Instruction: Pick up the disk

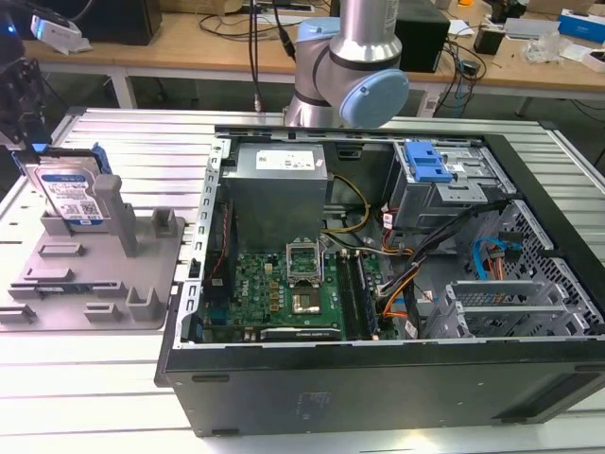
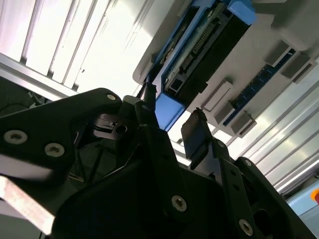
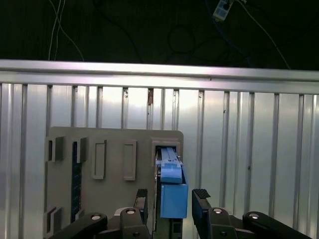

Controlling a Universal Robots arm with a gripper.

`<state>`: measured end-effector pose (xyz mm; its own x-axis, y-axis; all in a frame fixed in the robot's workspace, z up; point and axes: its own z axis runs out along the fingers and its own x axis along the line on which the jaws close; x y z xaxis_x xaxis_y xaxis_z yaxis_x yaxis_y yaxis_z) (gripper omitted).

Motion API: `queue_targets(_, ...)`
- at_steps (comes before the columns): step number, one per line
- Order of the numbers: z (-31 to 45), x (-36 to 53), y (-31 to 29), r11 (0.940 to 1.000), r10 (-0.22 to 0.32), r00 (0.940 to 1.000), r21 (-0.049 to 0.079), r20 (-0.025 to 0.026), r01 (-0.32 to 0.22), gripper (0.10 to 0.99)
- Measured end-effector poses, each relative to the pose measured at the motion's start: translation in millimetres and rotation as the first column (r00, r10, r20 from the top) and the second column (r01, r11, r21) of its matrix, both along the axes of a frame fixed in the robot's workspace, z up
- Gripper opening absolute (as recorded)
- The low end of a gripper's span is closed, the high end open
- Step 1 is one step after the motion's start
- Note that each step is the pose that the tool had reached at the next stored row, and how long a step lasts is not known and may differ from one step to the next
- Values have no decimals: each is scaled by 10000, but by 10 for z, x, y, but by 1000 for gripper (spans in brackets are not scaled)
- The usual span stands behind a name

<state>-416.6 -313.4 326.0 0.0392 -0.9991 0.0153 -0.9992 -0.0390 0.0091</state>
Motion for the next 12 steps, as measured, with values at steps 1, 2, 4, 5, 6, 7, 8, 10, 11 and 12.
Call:
queue_targets(1,-12,0,0,10000,0,10000,0,1,0,482)
queue_targets(2,-30,0,0,10000,0,10000,0,1,0,482)
queue_targets(4,-58,0,0,10000,0,10000,0,1,0,482)
queue_targets(5,-78,-2,-1,10000,1,10000,0,1,-1,482)
queue_targets(6,-91,-3,-1,10000,2,10000,1,1,-2,482)
queue_targets(7,-99,-5,0,10000,1,10000,0,1,-1,482)
queue_targets(8,-110,-8,0,10000,1,10000,0,1,-1,482)
queue_targets(10,-134,-14,0,10000,0,10000,0,0,0,482)
queue_targets(11,-142,-15,0,10000,0,10000,0,1,0,482)
queue_targets(12,-149,-15,0,10000,0,10000,0,1,0,482)
